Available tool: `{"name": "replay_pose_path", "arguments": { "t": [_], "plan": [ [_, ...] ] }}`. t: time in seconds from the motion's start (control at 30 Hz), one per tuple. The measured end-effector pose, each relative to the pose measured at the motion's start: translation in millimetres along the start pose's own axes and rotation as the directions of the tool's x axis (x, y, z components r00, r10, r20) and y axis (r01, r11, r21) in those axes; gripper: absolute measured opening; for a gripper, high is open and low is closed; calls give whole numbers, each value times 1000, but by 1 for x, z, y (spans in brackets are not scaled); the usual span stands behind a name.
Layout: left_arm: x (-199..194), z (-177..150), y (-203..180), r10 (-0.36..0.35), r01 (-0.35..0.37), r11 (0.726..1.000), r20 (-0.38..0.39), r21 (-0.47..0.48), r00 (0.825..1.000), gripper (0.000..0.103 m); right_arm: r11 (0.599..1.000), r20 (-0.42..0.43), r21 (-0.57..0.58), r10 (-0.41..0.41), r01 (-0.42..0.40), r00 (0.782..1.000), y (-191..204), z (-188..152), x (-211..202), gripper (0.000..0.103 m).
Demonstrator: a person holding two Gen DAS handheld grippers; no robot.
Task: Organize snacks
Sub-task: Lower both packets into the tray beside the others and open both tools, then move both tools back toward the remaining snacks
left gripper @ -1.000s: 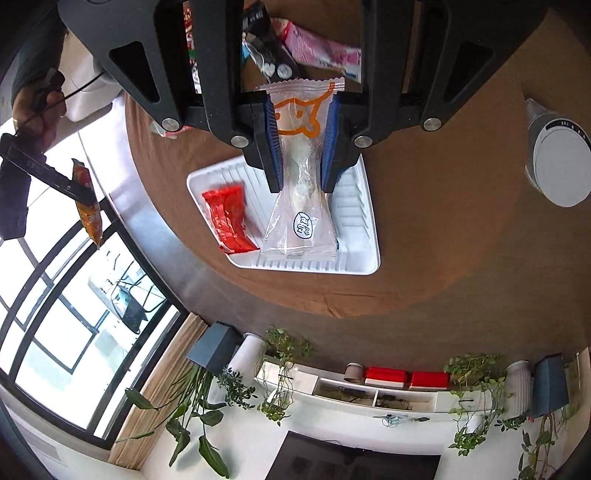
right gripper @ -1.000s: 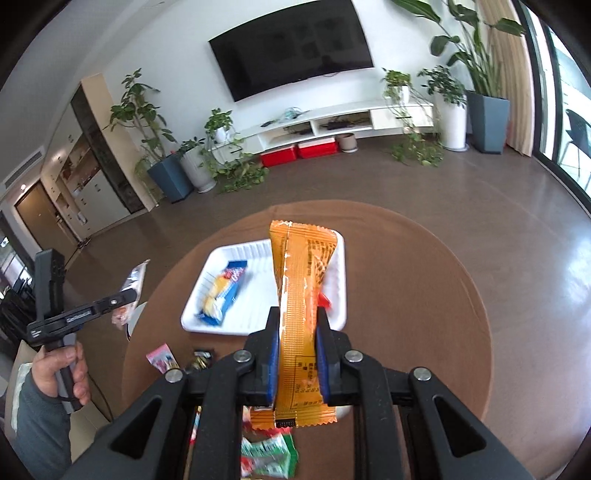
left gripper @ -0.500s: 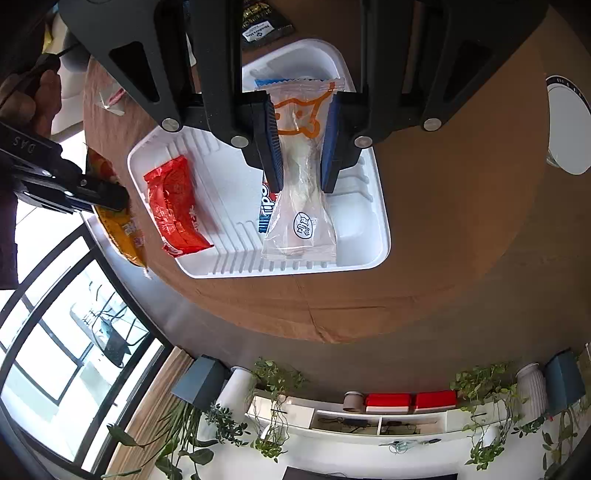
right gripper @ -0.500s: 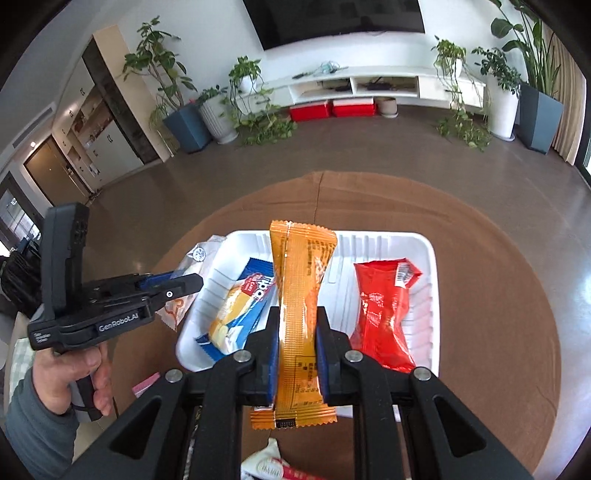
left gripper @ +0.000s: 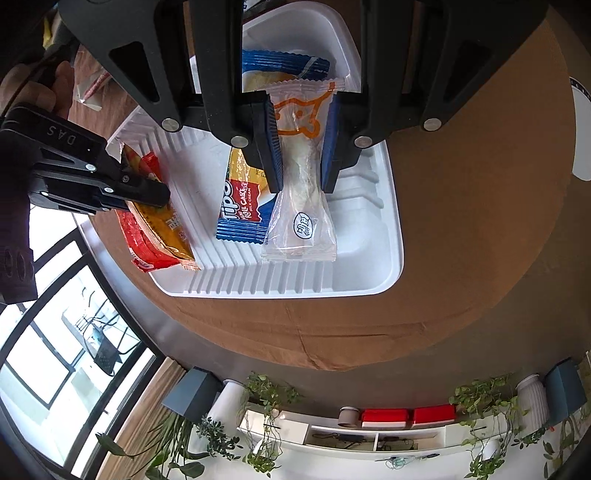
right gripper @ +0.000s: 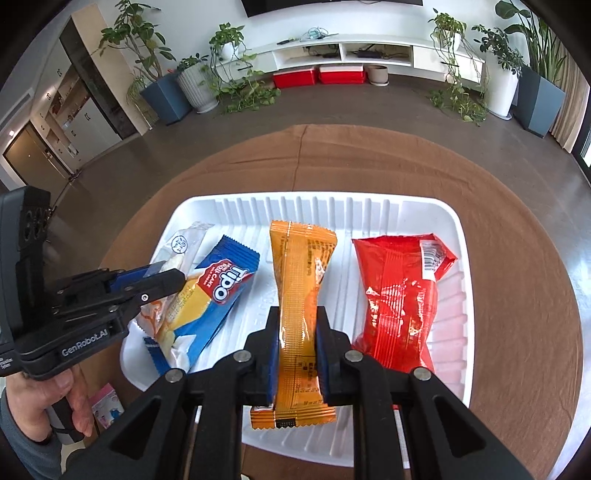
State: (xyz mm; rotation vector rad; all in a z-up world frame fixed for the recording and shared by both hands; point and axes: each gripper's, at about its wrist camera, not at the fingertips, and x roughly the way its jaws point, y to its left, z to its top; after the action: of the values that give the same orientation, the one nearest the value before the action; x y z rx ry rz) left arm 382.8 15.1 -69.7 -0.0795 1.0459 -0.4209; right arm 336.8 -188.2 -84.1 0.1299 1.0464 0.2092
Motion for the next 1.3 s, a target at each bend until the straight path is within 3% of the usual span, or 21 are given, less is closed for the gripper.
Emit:
{"name": "replay_pose_path", "arguments": {
  "t": [0.47,0.67,0.8,0.9,1.13,1.2,1.27,1.3],
  "plan": [
    [25,1,4,11,-11,1000,-24,-5,1000,22,1000,-73,1,-27,27,997,-6,-3,27,19],
    [29,-5,2,18,-18,1000,-39,-3,999,26,999,-76,-19,-40,38,996,-1,-2,30,28],
    [22,-6,-2,14,-14,1000,-27,3,1000,40,999,-74,-24,-43,41,996,-2,-3,29,36],
    [11,-5,-7,26,-26,999,-1,20,1000,64,999,-61,-19,-52,51,997,-4,-2,22,46],
    [-33,-10,-14,18,-20,999,57,29,998,83,999,30,5,-35,35,999,-6,2,-23,61],
    [-50,-13,-14,11,-12,1000,81,20,997,88,1000,73,17,-21,20,997,-7,3,-44,71],
    [-68,-18,-20,5,-7,1000,108,14,994,93,999,113,34,-4,0,994,-8,3,-64,75],
    [-79,-22,-21,6,-8,1000,126,14,992,101,999,144,42,17,-23,989,-8,2,-78,79]
  ]
}}
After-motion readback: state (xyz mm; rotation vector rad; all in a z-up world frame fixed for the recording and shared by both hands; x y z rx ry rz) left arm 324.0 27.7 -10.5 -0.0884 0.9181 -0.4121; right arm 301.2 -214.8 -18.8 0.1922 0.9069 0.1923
